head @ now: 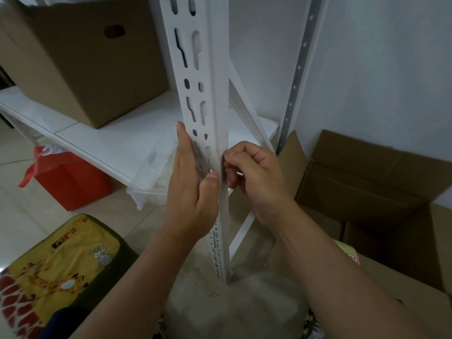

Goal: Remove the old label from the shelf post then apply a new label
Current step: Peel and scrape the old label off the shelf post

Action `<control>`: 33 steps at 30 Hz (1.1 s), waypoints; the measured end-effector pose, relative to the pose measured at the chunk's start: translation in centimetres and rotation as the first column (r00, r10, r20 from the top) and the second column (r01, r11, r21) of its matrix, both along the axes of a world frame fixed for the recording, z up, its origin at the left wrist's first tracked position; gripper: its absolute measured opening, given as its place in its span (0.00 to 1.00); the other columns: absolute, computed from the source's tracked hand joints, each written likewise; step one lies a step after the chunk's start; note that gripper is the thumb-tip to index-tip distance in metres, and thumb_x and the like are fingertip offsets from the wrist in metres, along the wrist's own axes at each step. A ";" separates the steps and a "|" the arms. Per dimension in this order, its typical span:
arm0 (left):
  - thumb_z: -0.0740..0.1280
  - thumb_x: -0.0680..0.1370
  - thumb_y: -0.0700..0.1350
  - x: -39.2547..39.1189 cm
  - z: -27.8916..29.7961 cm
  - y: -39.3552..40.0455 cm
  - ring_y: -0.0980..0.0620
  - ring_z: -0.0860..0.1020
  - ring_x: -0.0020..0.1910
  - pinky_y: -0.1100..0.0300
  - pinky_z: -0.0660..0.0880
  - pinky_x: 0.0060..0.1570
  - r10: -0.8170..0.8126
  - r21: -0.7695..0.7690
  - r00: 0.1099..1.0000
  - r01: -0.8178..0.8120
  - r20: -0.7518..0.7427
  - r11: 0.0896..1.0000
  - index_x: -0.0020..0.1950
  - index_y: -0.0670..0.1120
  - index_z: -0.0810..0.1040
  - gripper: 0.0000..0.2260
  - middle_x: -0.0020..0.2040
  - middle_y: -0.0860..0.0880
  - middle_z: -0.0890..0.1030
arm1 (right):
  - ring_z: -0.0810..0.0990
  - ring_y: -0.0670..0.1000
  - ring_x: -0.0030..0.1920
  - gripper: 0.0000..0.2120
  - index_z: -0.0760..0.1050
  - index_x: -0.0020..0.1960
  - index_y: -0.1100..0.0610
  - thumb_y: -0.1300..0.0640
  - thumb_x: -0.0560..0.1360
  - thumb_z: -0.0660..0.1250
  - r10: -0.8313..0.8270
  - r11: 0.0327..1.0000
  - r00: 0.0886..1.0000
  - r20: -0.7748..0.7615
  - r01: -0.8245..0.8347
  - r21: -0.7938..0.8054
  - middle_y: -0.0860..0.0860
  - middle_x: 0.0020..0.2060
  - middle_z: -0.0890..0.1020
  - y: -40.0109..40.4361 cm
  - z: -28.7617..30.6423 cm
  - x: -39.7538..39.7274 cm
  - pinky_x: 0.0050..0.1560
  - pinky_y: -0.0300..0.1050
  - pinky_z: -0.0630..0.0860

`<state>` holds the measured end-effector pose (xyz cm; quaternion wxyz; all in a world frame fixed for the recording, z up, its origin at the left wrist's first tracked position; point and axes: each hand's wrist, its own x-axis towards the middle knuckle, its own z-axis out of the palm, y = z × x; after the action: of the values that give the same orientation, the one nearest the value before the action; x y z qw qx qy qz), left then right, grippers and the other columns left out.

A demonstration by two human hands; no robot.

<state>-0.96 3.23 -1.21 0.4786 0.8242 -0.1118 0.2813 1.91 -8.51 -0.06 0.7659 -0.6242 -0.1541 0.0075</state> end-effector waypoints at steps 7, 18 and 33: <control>0.53 0.73 0.50 0.0 0.2 0.2 0.50 0.66 0.72 0.46 0.69 0.68 -0.044 -0.059 0.999 0.043 -0.029 0.997 0.80 0.44 0.42 0.38 0.77 0.44 0.61 | 0.60 0.50 0.26 0.19 0.64 0.30 0.59 0.60 0.78 0.61 0.112 0.980 0.990 -0.090 -0.095 0.176 0.52 0.22 0.63 -0.2 1.2 0.3 0.30 0.44 0.61; 0.52 0.73 0.50 0.1 -0.1 -0.2 0.48 0.63 0.74 0.45 0.66 0.70 -0.007 -0.041 1.000 0.007 -0.004 0.999 0.79 0.41 0.42 0.37 0.78 0.43 0.58 | 0.64 0.48 0.26 0.17 0.67 0.30 0.61 0.64 0.78 0.62 0.125 0.991 0.991 -0.052 -0.122 0.055 0.50 0.23 0.68 -0.5 1.3 0.3 0.31 0.42 0.65; 0.53 0.73 0.50 0.2 -0.2 -0.3 0.50 0.66 0.71 0.44 0.68 0.68 0.000 -0.061 1.000 -0.001 -0.007 0.998 0.80 0.43 0.42 0.38 0.76 0.46 0.61 | 0.66 0.48 0.26 0.19 0.68 0.29 0.58 0.61 0.78 0.62 0.059 0.998 0.995 -0.082 -0.056 0.037 0.51 0.23 0.68 -0.3 0.6 0.1 0.34 0.43 0.67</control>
<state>-0.74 2.89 -1.43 0.5037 0.8102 -0.1014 0.2821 2.05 -8.77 0.51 0.7816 -0.6055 -0.1403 0.0527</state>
